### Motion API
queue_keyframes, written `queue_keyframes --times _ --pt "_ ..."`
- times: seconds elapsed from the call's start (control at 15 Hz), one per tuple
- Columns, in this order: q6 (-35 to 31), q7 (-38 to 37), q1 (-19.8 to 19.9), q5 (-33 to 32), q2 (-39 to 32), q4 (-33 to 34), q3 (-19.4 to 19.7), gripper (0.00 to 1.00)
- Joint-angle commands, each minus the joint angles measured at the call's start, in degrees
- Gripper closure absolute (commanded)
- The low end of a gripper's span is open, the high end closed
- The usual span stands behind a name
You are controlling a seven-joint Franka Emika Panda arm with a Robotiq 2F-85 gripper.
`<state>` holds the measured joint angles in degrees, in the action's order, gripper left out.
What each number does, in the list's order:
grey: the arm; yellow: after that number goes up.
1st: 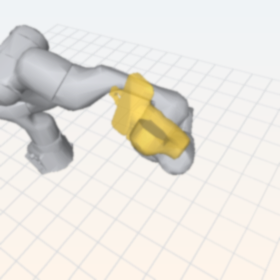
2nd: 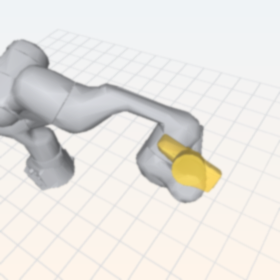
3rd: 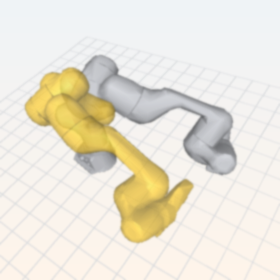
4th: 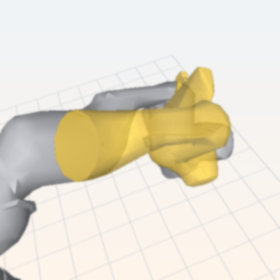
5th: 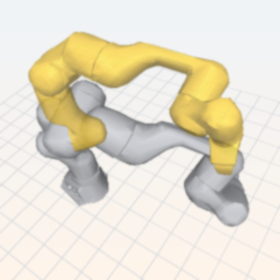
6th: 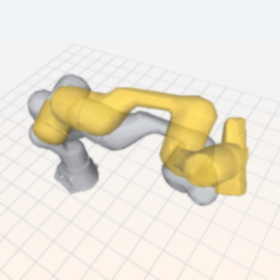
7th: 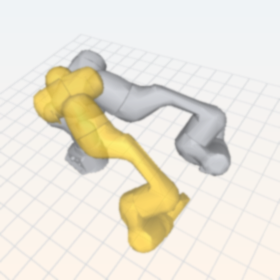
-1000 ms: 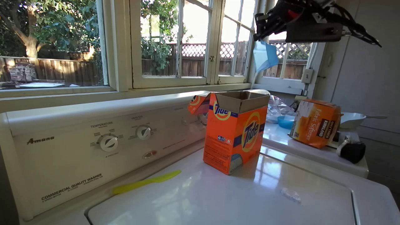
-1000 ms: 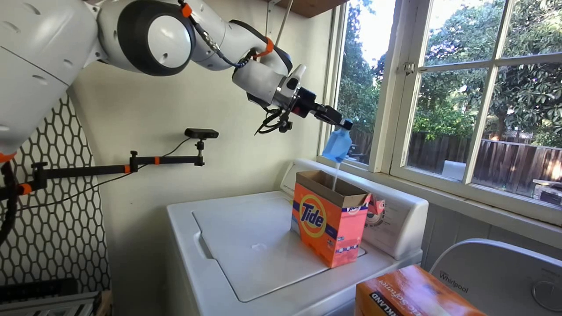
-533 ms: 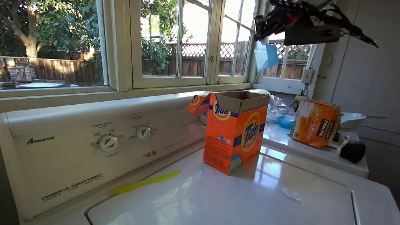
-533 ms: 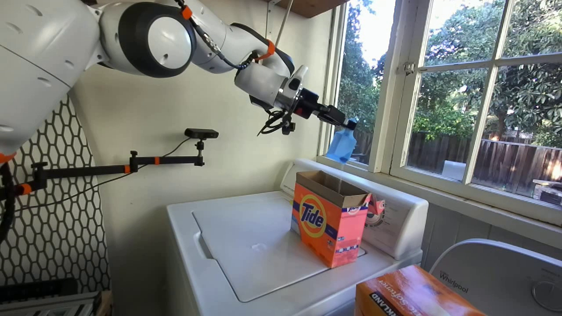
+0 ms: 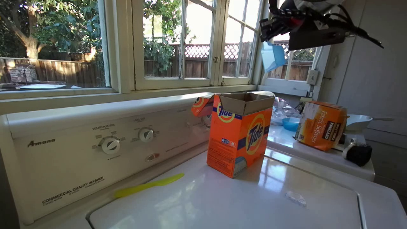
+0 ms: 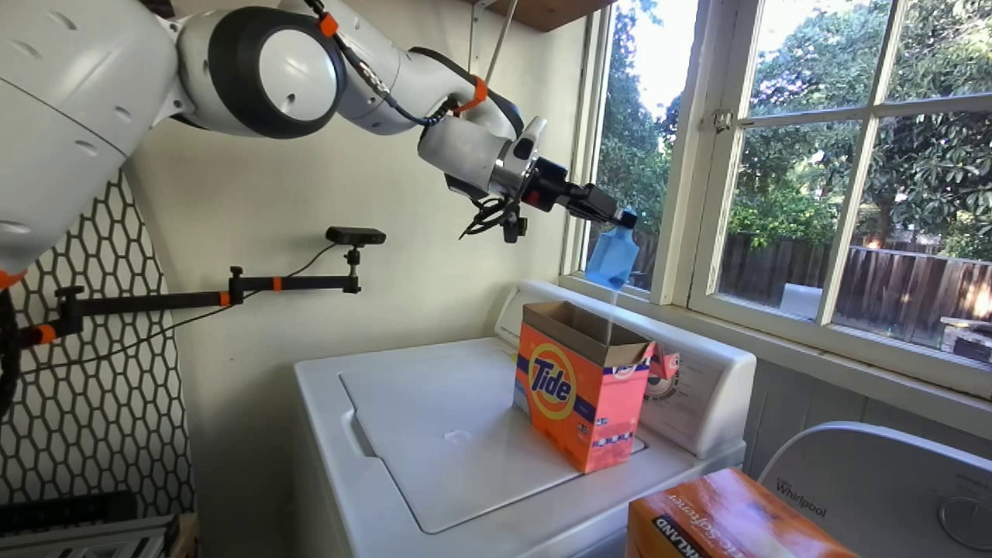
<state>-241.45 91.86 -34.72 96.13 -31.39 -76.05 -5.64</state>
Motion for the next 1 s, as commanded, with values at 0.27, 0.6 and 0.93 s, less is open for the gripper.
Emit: queue_keyframes --times 0.27,0.6,0.93 --pt "-2.3 3.9 -3.2 2.1 -1.7 2.4 3.1 0.97" --pt "-2.3 5.4 -4.7 2.5 -2.3 2.6 3.8 0.97" --pt "-2.3 6.4 -6.3 2.4 -2.8 2.7 4.7 0.97"
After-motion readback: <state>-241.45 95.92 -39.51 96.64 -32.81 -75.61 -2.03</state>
